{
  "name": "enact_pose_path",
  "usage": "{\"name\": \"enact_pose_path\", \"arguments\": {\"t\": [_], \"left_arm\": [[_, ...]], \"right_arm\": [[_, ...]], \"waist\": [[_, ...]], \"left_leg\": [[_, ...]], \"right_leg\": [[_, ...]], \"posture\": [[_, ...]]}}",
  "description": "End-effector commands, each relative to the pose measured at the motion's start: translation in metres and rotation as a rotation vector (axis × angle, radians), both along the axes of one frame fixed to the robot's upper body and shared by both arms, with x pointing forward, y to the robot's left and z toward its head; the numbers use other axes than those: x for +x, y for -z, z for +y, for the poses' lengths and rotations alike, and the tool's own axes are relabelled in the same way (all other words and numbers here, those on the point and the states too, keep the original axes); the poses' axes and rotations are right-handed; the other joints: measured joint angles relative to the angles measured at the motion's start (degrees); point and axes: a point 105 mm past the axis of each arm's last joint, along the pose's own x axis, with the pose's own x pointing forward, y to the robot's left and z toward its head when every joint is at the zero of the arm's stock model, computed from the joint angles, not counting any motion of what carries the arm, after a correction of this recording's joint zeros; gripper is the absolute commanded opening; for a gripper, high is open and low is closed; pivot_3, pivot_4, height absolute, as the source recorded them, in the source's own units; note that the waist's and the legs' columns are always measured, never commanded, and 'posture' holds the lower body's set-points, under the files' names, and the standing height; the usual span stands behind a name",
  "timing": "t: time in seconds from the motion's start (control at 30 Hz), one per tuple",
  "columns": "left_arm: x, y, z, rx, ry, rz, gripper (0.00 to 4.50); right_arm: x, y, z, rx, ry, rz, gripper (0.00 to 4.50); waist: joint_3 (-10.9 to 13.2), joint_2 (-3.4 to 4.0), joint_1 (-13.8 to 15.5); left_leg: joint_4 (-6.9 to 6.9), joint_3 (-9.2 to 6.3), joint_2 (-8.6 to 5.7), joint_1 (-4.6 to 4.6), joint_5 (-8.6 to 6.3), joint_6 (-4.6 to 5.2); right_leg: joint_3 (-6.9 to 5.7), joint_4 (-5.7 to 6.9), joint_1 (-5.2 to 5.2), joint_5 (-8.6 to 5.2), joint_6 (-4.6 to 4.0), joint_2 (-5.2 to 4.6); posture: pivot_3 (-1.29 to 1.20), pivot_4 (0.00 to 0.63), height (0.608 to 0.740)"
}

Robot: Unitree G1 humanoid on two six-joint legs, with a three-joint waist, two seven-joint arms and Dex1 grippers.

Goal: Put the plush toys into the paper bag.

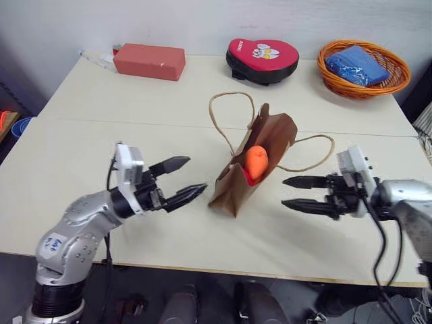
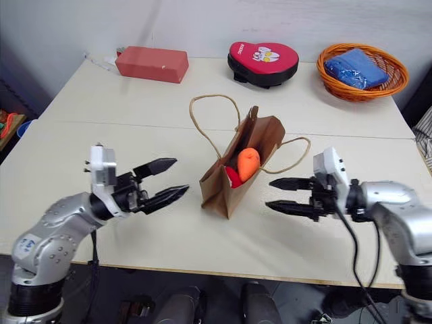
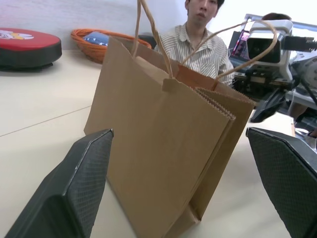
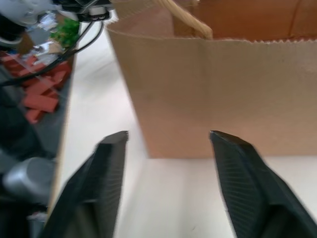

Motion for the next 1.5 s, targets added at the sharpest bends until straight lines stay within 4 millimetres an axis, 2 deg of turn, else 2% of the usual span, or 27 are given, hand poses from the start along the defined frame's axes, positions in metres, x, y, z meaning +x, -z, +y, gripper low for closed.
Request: {"name": "enact_pose_path", "arguments": {"t": [0.03,0.13,0.17,0.27,0.53,0.67,0.8,0.9,1.13,1.3,1.37,1.43,1.5], "left_arm": [[-0.005,-0.006,-0.017,0.006,0.002,-0.05,4.5],[-0.006,0.001,-0.026,0.044,-0.008,-0.043,4.5],[-0.007,0.002,-0.029,0.046,-0.01,-0.042,4.5],[-0.008,0.003,-0.034,0.052,-0.021,-0.039,4.5],[0.01,0.004,-0.04,0.038,-0.14,-0.036,4.5],[0.009,0.002,-0.049,0.009,-0.108,-0.026,4.5],[0.016,0.001,-0.052,-0.017,-0.149,-0.007,4.5],[0.018,0.003,-0.054,-0.01,-0.159,0.0,3.87],[0.02,0.007,-0.053,0.039,-0.161,0.009,1.73],[0.019,0.002,-0.027,0.111,-0.091,-0.051,0.14],[0.017,-0.002,-0.012,0.163,-0.008,-0.105,0.02],[0.015,-0.01,0.007,0.187,0.12,-0.149,0.02],[0.017,-0.017,0.018,0.19,0.217,-0.179,0.02]], "right_arm": [[0.01,0.002,0.02,-0.009,0.009,-0.135,1.32],[0.013,0.003,0.038,0.034,0.012,-0.178,0.2],[0.012,0.002,0.042,0.048,0.009,-0.186,0.04],[0.008,0.001,0.049,0.07,-0.006,-0.193,0.04],[-0.005,-0.004,0.066,0.112,-0.051,-0.19,0.04],[-0.008,-0.003,0.069,0.116,-0.059,-0.179,0.04],[-0.009,0.002,0.068,0.099,-0.067,-0.159,0.04],[-0.012,0.005,0.067,0.088,-0.076,-0.14,0.0],[-0.015,0.008,0.065,0.075,-0.09,-0.108,0.0],[-0.02,0.005,0.054,0.054,-0.092,-0.093,0.0],[-0.021,0.002,0.043,0.053,-0.066,-0.093,0.0],[-0.022,0.0,0.024,0.025,-0.025,-0.1,0.0],[-0.024,0.0,0.006,-0.01,0.005,-0.11,0.0]], "waist": [[0.0,0.0,-0.1],[0.0,0.0,-0.1],[0.0,0.01,-0.1],[0.0,0.01,0.0],[0.0,0.01,0.0],[0.0,0.01,-0.1],[0.0,0.01,0.0],[0.0,0.0,0.0],[0.0,0.0,0.0],[0.0,0.01,-0.2],[0.0,0.01,-0.1],[0.0,0.03,0.0],[0.0,0.04,0.3]], "left_leg": [[0.0,0.0,0.0,0.0,0.0,0.0],[0.0,0.0,0.0,-0.01,0.0,-0.03],[0.0,0.0,0.0,-0.01,0.01,-0.03],[0.01,-0.01,-0.02,-0.01,0.01,-0.04],[0.02,-0.02,-0.02,-0.01,0.01,-0.04],[0.02,-0.02,-0.02,0.0,0.01,-0.04],[0.03,-0.02,-0.03,0.0,0.01,-0.04],[0.03,-0.02,-0.03,0.0,0.01,-0.04],[0.03,-0.02,-0.03,0.01,0.03,-0.07],[0.02,-0.03,-0.03,0.01,0.03,-0.07],[0.01,-0.03,-0.03,0.02,0.04,-0.08],[0.01,-0.03,-0.04,0.01,0.03,-0.08],[0.01,-0.05,-0.04,0.0,0.03,-0.08]], "right_leg": [[0.0,0.02,-0.01,0.0,0.0,0.0],[0.0,0.02,-0.03,0.0,0.0,0.02],[0.0,0.03,-0.04,0.0,0.0,0.02],[0.01,0.02,-0.03,0.0,0.0,0.01],[0.0,0.04,-0.02,0.0,0.0,0.0],[0.0,0.04,-0.03,0.0,0.0,0.01],[-0.01,0.04,-0.02,0.0,0.0,0.01],[-0.01,0.04,-0.02,0.0,0.0,0.01],[0.0,0.08,-0.03,0.0,0.0,0.01],[-0.01,0.07,-0.03,0.0,0.0,0.02],[-0.01,0.07,-0.02,0.0,-0.01,0.02],[-0.01,0.04,-0.02,0.0,-0.01,0.01],[-0.05,0.0,-0.01,-0.01,-0.01,0.0]], "posture": [[0.0,0.15,0.74],[0.0,0.15,0.74],[0.0,0.15,0.74],[0.0,0.15,0.74],[0.0,0.15,0.74],[0.0,0.15,0.74],[0.0,0.15,0.74],[0.0,0.15,0.74],[0.0,0.15,0.74],[0.0,0.15,0.74],[0.0,0.15,0.74],[0.0,0.15,0.74],[0.0,0.15,0.74]]}}
